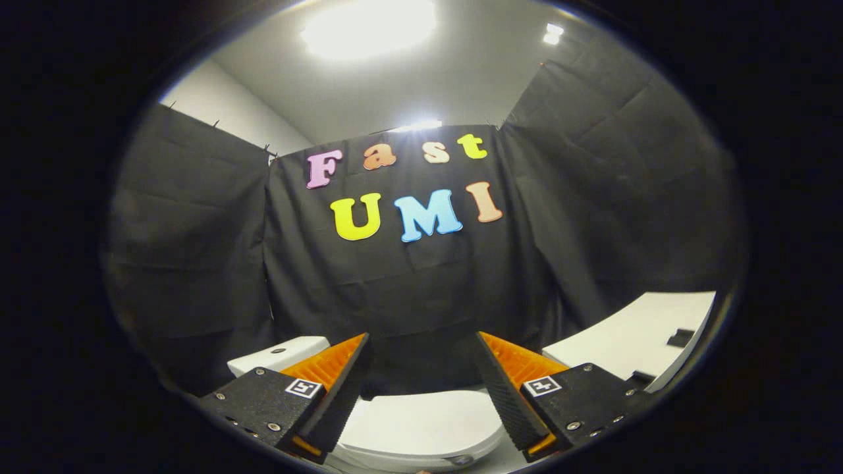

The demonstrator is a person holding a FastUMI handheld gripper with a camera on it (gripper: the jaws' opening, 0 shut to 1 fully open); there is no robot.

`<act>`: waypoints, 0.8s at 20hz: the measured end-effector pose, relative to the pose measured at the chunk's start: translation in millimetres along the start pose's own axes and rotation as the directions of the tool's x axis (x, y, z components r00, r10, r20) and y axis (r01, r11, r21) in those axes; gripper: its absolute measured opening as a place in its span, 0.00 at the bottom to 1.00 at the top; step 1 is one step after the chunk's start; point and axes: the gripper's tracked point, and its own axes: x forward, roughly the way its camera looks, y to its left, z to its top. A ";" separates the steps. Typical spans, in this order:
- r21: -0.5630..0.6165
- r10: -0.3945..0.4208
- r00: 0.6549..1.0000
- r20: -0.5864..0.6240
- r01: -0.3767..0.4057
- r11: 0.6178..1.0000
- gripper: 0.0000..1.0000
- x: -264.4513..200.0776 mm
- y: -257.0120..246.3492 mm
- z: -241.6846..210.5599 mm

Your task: Open the toilet lid.

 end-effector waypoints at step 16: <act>0.347 0.007 0.883 -0.469 0.176 0.921 0.96 2.9 -45.9 -284.8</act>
